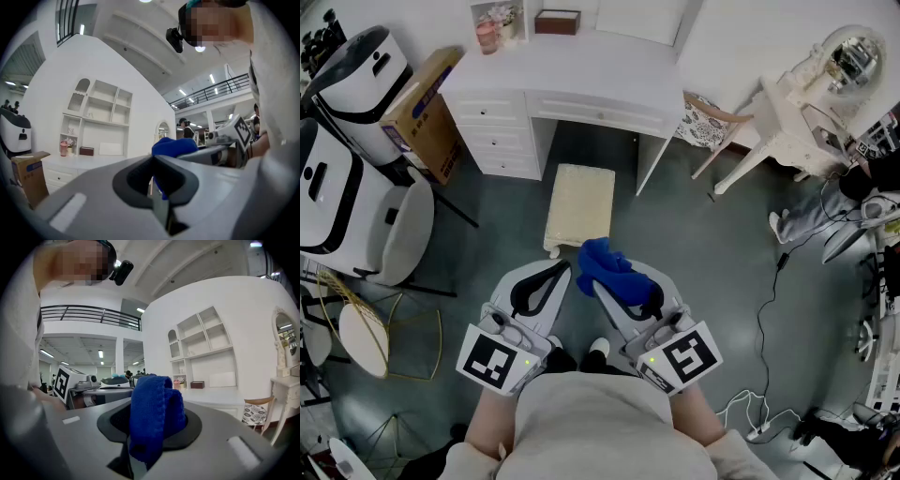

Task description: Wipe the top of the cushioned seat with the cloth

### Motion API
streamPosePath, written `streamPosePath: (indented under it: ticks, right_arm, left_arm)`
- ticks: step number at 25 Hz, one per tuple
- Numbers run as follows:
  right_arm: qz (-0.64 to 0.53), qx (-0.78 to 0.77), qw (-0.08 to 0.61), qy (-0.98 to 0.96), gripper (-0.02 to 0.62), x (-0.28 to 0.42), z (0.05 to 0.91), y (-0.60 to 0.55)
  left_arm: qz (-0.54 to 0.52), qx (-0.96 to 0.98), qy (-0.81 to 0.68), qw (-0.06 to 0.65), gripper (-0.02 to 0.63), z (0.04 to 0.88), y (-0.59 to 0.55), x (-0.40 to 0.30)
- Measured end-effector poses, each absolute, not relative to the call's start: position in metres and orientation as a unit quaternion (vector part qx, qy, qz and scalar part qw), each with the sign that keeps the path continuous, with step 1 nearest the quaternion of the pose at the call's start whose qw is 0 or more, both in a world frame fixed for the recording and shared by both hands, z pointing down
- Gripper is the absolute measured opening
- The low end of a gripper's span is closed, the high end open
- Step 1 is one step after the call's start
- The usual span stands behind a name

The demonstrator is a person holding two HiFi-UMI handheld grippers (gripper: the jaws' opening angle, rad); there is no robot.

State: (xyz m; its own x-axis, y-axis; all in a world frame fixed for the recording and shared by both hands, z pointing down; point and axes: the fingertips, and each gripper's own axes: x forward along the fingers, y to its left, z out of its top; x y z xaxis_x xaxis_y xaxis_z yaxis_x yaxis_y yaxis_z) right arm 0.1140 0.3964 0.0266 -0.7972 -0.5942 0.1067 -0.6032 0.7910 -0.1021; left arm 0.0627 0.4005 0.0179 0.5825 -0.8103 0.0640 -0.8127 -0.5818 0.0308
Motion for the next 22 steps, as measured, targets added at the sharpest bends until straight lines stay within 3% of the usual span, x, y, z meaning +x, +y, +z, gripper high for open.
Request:
streamPosePath:
  ticks: [22]
  right_arm:
    - [0.082,0.376,0.029,-0.922,0.144,0.054,0.037,0.403]
  left_arm:
    - [0.017,0.91,-0.413,0.032,0.0,0.026,0.401,-0.003]
